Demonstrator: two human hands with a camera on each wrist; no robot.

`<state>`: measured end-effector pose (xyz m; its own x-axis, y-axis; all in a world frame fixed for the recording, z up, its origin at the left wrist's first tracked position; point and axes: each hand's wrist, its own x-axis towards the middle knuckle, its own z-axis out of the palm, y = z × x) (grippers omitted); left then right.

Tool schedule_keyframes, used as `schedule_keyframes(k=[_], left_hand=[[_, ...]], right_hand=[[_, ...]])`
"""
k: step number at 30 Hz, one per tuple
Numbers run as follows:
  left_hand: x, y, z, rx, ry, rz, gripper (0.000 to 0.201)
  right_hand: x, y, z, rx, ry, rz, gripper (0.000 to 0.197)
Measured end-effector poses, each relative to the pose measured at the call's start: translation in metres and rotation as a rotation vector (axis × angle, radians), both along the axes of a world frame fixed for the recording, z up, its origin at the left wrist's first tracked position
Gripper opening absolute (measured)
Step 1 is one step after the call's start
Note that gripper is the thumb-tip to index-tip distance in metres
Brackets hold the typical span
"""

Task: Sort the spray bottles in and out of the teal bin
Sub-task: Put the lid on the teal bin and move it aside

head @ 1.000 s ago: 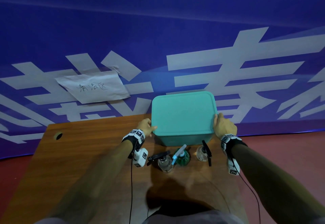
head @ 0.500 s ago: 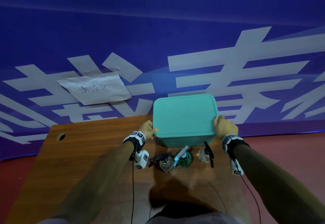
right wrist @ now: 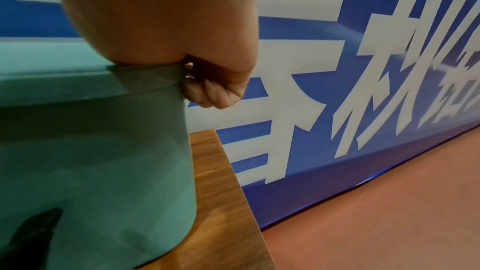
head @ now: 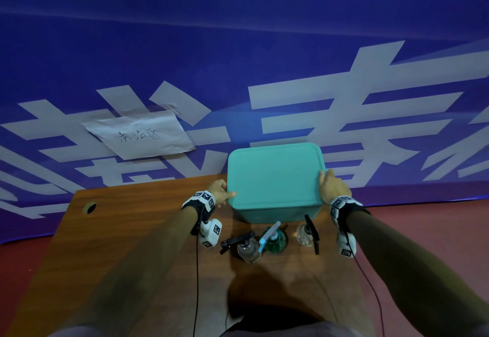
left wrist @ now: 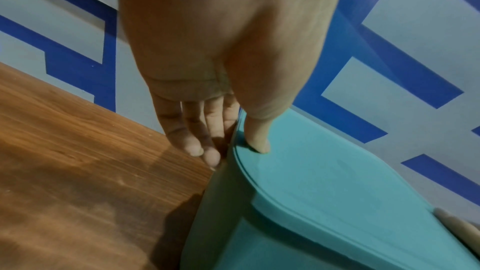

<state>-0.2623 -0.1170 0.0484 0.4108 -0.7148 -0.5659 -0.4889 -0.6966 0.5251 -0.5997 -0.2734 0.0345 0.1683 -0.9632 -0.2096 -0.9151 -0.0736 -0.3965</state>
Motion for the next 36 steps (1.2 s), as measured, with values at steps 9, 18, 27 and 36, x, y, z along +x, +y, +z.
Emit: schedule_keyframes(k=[9,18,27,36], left_hand=[[0.002,-0.038,0.008,-0.023,-0.15,0.027,0.029],[0.016,-0.069,-0.001,0.022,-0.19,0.021,0.04],[0.032,-0.075,-0.007,0.065,-0.019,0.002,0.037],[0.043,-0.116,-0.003,-0.167,-0.222,0.022,0.028]], right_hand=[[0.0,-0.012,0.005,0.03,0.04,0.069,0.05],[0.009,-0.046,0.011,0.143,-0.063,0.104,0.05],[0.009,-0.049,-0.002,0.144,-0.14,0.097,0.053],[0.015,-0.092,0.003,0.179,-0.159,0.193,0.046]])
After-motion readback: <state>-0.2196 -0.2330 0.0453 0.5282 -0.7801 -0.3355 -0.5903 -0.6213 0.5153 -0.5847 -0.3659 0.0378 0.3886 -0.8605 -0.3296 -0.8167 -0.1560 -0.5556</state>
